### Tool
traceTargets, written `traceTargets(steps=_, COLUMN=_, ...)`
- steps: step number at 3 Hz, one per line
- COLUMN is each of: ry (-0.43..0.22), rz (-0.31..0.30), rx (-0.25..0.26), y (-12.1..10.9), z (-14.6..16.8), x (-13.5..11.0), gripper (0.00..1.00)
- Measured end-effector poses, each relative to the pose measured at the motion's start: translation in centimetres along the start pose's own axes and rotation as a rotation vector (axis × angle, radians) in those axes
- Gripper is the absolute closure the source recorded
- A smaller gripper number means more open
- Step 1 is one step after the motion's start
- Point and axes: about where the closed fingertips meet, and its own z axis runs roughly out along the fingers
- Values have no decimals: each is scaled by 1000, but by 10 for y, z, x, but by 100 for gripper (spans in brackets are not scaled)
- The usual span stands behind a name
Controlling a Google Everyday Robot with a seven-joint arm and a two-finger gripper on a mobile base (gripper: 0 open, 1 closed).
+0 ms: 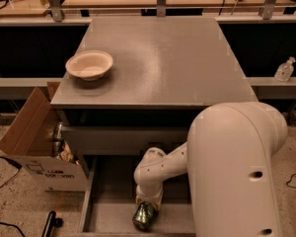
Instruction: Pick green can from middle drawer and place on counter
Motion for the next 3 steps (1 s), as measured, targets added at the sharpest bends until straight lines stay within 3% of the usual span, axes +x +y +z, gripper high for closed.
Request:
traceTargets(steps=1, ry=14, rz=-30, rx=57, y=-11, z=-12, x=-7, gripper=87)
traceTargets(steps=2, ry=78, rz=-73, rx=186, y=-15, z=-50, x=-22, gripper=100)
traceTargets(steps=3, ry=216, rz=-120, rx=415, y=10, z=-131, x=-51, gripper=100)
